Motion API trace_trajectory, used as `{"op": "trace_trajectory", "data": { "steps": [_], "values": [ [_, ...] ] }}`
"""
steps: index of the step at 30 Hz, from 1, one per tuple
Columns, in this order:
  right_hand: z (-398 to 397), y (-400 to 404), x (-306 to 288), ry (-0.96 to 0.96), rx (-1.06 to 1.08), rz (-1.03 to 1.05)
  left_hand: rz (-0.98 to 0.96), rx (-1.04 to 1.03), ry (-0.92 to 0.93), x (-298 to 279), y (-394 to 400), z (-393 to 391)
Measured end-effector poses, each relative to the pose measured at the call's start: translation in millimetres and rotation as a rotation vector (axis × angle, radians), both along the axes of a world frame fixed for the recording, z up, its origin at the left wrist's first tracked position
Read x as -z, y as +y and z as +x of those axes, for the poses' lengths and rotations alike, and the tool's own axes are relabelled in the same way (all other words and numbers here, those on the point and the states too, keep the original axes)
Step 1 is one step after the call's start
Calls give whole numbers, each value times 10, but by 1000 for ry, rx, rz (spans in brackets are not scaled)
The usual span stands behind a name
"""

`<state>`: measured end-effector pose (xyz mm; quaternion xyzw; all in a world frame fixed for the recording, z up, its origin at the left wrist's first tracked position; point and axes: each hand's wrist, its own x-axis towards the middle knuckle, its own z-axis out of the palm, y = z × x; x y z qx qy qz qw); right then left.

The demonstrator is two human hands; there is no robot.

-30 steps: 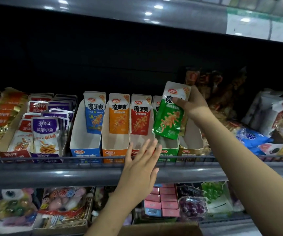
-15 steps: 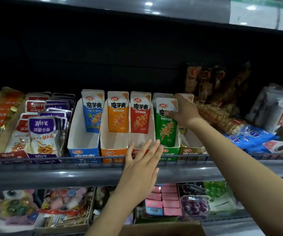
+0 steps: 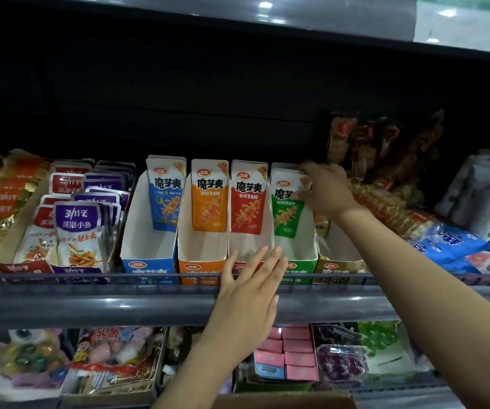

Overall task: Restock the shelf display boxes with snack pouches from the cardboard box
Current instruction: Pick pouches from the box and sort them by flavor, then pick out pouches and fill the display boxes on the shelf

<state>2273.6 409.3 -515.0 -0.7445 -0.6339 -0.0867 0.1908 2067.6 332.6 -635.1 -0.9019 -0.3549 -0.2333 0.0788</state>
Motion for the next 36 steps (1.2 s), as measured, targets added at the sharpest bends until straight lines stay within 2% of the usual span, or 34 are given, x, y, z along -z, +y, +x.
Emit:
{"op": "trace_trajectory", "data": {
  "steps": [5,12,20,24,29,33,36],
  "values": [
    [1,28,27,-81,-34,150,-5,4,-11,-13,-6,-5],
    [-32,110,42,-171,-16,84,9,-1,-19,-15,-5,4],
    [-68,-66,128,-107,-53,183,29,4,-26,8,-28,5],
    [-160,-500,286,-15,-159,359,20,2,-2,44,-141,-48],
    [-293,-1376,731,70,-227,421,-65,55,-48,196,-478,-100],
    [-356,-2163,1353,75,-164,347,-207,95,-108,447,-885,-85],
    [-400,-2688,1845,82,-52,186,-354,82,-97,703,-1245,-16]
  ]
}}
